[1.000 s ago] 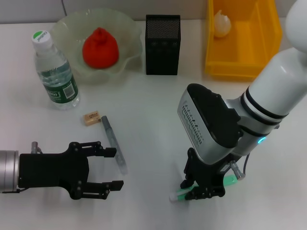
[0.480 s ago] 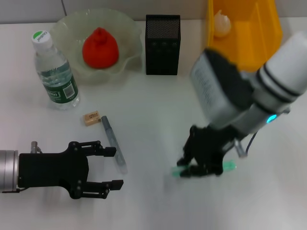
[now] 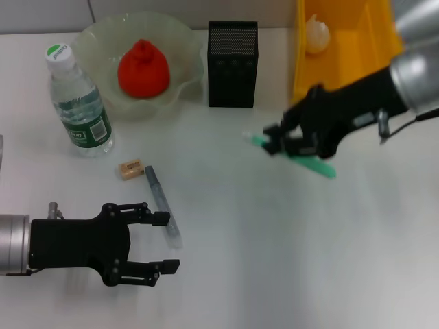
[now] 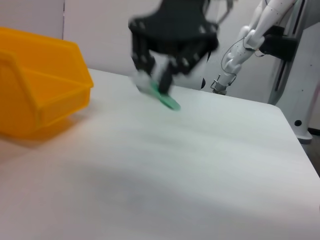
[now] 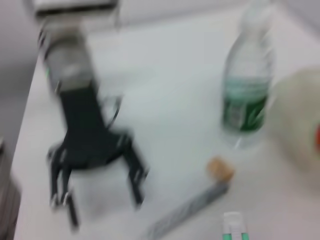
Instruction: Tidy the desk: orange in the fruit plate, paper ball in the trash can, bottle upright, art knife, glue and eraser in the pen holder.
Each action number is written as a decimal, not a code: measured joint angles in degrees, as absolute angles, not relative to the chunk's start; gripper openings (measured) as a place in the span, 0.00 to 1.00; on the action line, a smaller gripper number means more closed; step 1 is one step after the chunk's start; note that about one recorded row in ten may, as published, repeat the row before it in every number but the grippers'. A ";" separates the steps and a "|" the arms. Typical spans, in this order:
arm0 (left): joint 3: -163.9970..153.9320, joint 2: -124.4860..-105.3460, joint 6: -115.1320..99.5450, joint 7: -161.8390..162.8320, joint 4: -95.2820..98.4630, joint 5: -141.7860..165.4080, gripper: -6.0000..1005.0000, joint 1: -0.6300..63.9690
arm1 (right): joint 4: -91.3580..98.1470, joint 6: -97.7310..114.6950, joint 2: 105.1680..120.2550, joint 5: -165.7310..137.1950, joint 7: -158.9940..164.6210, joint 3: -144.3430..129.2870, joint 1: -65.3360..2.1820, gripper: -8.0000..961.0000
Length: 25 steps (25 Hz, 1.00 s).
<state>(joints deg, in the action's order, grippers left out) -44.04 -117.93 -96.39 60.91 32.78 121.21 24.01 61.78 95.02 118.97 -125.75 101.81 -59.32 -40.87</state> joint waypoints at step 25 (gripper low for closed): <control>-44.03 -117.92 -97.48 60.89 32.78 121.47 0.74 24.09 | 33.41 69.33 119.25 -78.90 77.65 -52.06 -40.25 0.19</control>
<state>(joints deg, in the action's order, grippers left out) -44.03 -117.92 -97.48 60.89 32.78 121.47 24.09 33.41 69.33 119.25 -78.90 77.65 -52.06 -40.25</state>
